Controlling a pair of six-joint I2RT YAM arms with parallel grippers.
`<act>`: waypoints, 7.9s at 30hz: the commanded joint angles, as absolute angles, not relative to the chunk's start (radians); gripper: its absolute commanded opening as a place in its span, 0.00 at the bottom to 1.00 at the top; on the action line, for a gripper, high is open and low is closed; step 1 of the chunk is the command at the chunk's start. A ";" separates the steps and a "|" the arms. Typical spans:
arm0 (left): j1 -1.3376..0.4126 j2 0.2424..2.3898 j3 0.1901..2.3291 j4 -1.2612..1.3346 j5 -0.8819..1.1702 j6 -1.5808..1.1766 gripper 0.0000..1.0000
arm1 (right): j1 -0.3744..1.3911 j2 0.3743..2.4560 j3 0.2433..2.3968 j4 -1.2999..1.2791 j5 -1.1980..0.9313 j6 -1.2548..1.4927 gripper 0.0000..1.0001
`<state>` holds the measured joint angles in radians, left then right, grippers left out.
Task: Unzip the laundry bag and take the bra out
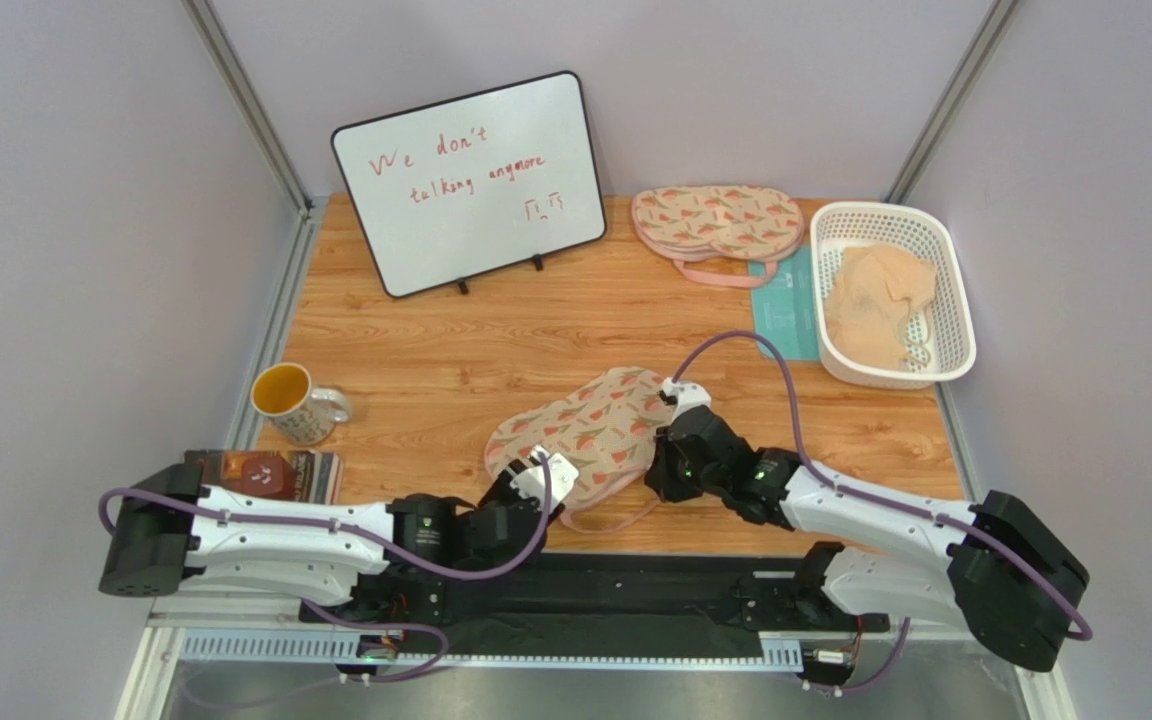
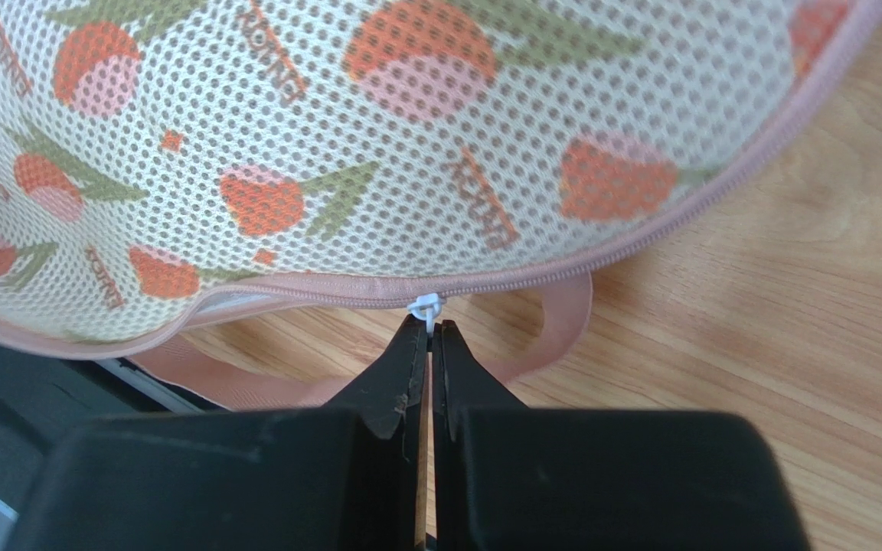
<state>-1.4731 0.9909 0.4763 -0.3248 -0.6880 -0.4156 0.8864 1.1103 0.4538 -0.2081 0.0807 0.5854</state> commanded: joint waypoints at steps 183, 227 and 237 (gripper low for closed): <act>-1.358 1.549 0.646 0.273 -0.532 -0.034 0.15 | 0.936 1.081 0.456 -0.198 0.026 0.630 0.00; -1.368 0.934 0.400 -0.196 -0.707 -0.498 0.85 | 0.811 1.045 0.462 -0.284 0.015 0.592 0.00; -1.174 0.928 0.356 -0.163 -0.519 -0.523 0.85 | 0.848 1.051 0.440 -0.247 -0.022 0.624 0.00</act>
